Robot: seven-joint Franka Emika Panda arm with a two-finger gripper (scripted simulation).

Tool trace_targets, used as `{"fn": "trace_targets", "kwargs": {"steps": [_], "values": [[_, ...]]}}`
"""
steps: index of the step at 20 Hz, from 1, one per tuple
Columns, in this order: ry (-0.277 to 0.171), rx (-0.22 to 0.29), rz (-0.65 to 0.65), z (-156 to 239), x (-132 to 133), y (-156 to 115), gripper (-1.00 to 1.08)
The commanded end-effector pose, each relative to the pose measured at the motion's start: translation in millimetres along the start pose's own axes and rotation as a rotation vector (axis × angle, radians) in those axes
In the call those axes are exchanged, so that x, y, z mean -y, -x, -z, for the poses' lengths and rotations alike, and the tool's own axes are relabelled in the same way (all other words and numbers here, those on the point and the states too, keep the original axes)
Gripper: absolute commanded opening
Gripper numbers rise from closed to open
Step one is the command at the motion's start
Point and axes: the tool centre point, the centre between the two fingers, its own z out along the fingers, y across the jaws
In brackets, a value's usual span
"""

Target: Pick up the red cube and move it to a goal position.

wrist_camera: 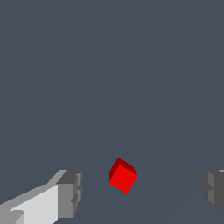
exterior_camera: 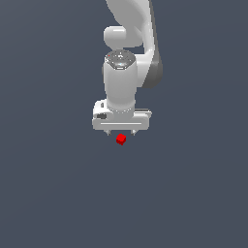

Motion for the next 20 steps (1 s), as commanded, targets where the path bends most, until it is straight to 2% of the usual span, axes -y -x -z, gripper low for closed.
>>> {"fn": "trace_targets", "kwargs": {"steps": [1,11,20], "values": [[0.000,0.000,0.000,0,0,0,1.00],[0.000,0.007,-0.077,-23,-3,11,1.00],[0.002,0.025,-0.282,-84,-8,42,1.00]]}}
